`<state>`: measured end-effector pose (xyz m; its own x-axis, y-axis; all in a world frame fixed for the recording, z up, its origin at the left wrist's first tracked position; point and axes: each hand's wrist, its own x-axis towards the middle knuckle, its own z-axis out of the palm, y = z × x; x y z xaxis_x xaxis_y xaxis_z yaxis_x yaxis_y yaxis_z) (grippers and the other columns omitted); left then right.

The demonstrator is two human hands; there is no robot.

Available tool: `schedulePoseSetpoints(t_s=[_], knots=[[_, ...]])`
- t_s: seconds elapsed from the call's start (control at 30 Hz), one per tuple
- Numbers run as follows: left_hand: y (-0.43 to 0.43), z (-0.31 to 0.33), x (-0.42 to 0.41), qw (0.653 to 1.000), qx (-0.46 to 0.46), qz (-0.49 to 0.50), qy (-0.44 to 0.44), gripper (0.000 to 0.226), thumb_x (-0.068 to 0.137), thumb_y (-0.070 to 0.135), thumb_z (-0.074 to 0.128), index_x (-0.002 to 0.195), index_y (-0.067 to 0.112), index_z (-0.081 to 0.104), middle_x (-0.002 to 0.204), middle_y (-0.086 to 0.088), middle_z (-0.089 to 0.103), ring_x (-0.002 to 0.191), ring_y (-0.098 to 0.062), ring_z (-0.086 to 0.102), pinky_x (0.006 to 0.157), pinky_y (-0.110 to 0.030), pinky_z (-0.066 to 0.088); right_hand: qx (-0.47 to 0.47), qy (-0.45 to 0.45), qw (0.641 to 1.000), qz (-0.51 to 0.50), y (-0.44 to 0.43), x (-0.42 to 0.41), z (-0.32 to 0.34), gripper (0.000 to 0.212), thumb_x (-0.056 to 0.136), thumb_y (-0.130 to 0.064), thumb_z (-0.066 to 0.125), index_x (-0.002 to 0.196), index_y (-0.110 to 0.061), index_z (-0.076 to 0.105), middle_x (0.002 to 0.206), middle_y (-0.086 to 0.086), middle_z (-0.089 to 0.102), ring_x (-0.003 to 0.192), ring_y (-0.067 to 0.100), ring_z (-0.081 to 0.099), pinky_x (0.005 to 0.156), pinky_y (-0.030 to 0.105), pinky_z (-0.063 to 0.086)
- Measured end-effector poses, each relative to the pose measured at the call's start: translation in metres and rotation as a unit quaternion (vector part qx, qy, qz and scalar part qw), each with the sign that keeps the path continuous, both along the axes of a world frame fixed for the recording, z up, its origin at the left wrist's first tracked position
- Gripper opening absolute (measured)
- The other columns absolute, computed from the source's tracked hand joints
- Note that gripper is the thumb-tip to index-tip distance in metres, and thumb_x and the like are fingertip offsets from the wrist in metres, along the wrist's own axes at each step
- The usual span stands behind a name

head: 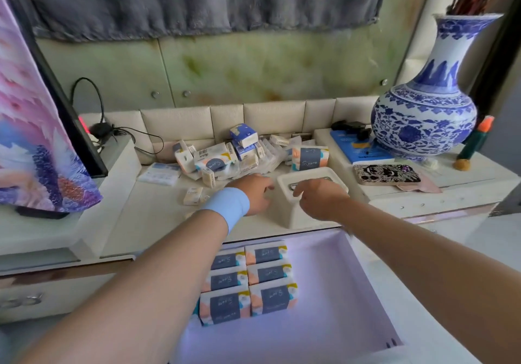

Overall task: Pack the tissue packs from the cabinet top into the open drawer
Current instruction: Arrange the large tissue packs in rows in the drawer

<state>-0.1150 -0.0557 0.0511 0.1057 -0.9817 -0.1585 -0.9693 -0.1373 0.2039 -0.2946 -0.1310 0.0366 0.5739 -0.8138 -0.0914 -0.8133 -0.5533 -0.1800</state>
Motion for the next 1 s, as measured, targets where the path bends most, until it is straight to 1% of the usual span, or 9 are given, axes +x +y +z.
schedulePoseSetpoints(t_s=[0.07,0.17,0.27,0.4,0.5,0.6,0.67,0.83,1.0], knots=[[-0.022,0.012,0.001,0.999,-0.023,0.018,0.033,0.044,0.093,0.032,0.054,0.136,0.031,0.050,0.136,0.004,0.052,0.118,-0.021,0.053,0.097,-0.034,0.046,-0.026,0.011,1.000,-0.009,-0.022,0.000,0.013,0.037,0.094,-0.023,0.046,0.125,-0.036,0.060,0.134,-0.002,0.057,0.119,0.021,0.055,0.092,0.029,0.044],[-0.057,0.019,0.002,0.994,-0.046,0.050,0.087,0.045,0.093,0.032,0.057,0.137,0.029,0.050,0.136,0.004,0.055,0.119,-0.021,0.054,0.097,-0.031,0.044,-0.045,0.011,0.998,-0.043,-0.060,0.003,0.021,0.038,0.094,-0.019,0.045,0.128,-0.031,0.058,0.132,0.002,0.058,0.115,0.023,0.057,0.086,0.031,0.045],[-0.092,0.012,0.004,0.988,-0.065,0.069,0.124,0.044,0.093,0.032,0.058,0.137,0.028,0.050,0.136,0.001,0.055,0.119,-0.023,0.055,0.099,-0.032,0.046,-0.053,0.002,0.997,-0.063,-0.099,0.012,0.014,0.040,0.093,-0.015,0.047,0.131,-0.022,0.057,0.130,0.007,0.059,0.113,0.026,0.058,0.081,0.031,0.046],[-0.130,-0.007,0.008,0.984,-0.069,0.080,0.142,0.045,0.094,0.032,0.059,0.138,0.024,0.049,0.137,-0.003,0.055,0.120,-0.026,0.054,0.100,-0.035,0.045,-0.049,-0.045,0.994,-0.085,-0.145,0.030,-0.002,0.044,0.093,-0.013,0.052,0.136,-0.022,0.050,0.132,0.009,0.051,0.116,0.027,0.052,0.088,0.033,0.046],[-0.151,-0.022,0.011,0.983,-0.069,0.082,0.150,0.049,0.094,0.034,0.058,0.140,0.022,0.046,0.138,-0.004,0.053,0.120,-0.027,0.054,0.100,-0.038,0.045,-0.066,-0.085,0.991,-0.085,-0.175,0.045,-0.009,0.058,0.089,-0.007,0.059,0.142,-0.025,0.045,0.141,0.010,0.042,0.126,0.028,0.044,0.100,0.037,0.047],[-0.169,-0.036,0.018,0.977,-0.078,0.098,0.174,0.052,0.093,0.035,0.059,0.141,0.024,0.043,0.141,-0.002,0.050,0.122,-0.025,0.053,0.101,-0.038,0.044,-0.080,-0.011,0.994,-0.080,-0.206,0.056,-0.019,0.073,0.087,-0.012,0.063,0.151,-0.025,0.030,0.149,0.011,0.036,0.134,0.032,0.037,0.106,0.044,0.041],[-0.177,-0.045,0.023,0.973,-0.083,0.106,0.188,0.055,0.093,0.036,0.060,0.143,0.025,0.041,0.143,-0.001,0.048,0.124,-0.024,0.051,0.103,-0.039,0.043,-0.059,0.041,0.994,-0.087,-0.221,0.059,-0.029,0.078,0.087,-0.017,0.065,0.153,-0.024,0.024,0.149,0.012,0.038,0.133,0.033,0.038,0.107,0.047,0.039],[-0.188,-0.061,0.035,0.968,-0.102,0.119,0.196,0.060,0.091,0.034,0.062,0.145,0.027,0.037,0.145,-0.001,0.045,0.127,-0.024,0.048,0.104,-0.037,0.041,-0.075,0.135,0.986,-0.069,-0.232,0.069,-0.048,0.061,0.086,-0.028,0.067,0.141,-0.023,0.040,0.136,0.011,0.050,0.126,0.032,0.046,0.105,0.049,0.033],[-0.182,-0.061,0.052,0.967,-0.130,0.119,0.183,0.071,0.088,0.029,0.066,0.148,0.024,0.029,0.151,-0.002,0.033,0.136,-0.025,0.038,0.107,-0.038,0.037,-0.093,0.080,0.992,0.017,-0.218,0.096,-0.022,0.062,0.073,-0.050,0.069,0.128,-0.028,0.050,0.122,0.005,0.054,0.113,0.028,0.053,0.087,0.040,0.047]])
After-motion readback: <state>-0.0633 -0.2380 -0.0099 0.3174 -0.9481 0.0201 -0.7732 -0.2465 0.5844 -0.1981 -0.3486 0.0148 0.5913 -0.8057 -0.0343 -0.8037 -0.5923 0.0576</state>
